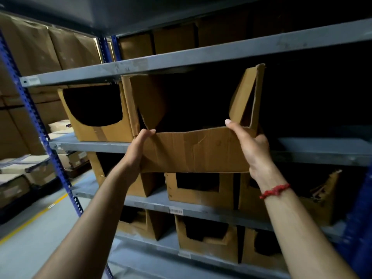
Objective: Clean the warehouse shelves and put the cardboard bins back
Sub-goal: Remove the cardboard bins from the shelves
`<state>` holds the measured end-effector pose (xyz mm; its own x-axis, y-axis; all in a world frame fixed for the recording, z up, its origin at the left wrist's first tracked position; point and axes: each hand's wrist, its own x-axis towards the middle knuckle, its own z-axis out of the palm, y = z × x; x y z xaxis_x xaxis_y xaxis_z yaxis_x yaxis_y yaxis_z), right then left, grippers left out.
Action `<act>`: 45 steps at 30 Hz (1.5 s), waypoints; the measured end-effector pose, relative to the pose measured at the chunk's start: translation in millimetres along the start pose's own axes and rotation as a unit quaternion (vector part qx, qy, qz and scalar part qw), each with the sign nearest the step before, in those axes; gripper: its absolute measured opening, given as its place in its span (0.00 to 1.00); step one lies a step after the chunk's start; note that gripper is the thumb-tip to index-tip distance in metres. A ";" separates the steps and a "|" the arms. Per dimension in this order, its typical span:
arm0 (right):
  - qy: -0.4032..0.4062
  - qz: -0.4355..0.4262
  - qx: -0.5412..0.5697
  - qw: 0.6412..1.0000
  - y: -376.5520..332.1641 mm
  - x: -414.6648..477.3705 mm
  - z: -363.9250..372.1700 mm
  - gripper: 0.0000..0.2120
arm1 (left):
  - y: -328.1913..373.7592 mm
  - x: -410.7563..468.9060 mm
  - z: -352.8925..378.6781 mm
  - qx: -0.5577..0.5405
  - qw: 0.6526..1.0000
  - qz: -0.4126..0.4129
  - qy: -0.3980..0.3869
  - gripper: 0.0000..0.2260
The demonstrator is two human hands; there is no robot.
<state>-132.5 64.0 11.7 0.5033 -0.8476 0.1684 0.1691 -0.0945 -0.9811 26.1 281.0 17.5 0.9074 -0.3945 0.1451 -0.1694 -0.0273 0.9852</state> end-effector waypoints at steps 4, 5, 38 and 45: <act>-0.033 0.022 -0.010 0.999 -1.5 -5.8 -22.8 0.64 | 3.5 -33.4 9.0 0.001 1.000 -0.002 0.009 0.17; -0.047 0.023 -0.016 0.999 -1.6 -7.3 -28.6 0.62 | 3.4 -42.0 11.7 0.000 1.000 -0.001 0.015 0.18; -0.548 0.125 0.020 0.827 52.8 -222.4 -195.1 0.24 | -79.4 -485.8 43.0 -0.071 0.949 0.011 0.307 0.28; -0.521 0.127 0.052 0.843 125.2 -257.2 -135.1 0.21 | -89.8 -541.4 -10.8 0.089 0.933 -0.042 0.347 0.29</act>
<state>-355.3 199.6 -167.4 0.9960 0.0896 0.0008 -0.0094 0.1137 -0.9935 -445.8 506.9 -148.6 0.9402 0.3044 0.1527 -0.0907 -0.2083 0.9739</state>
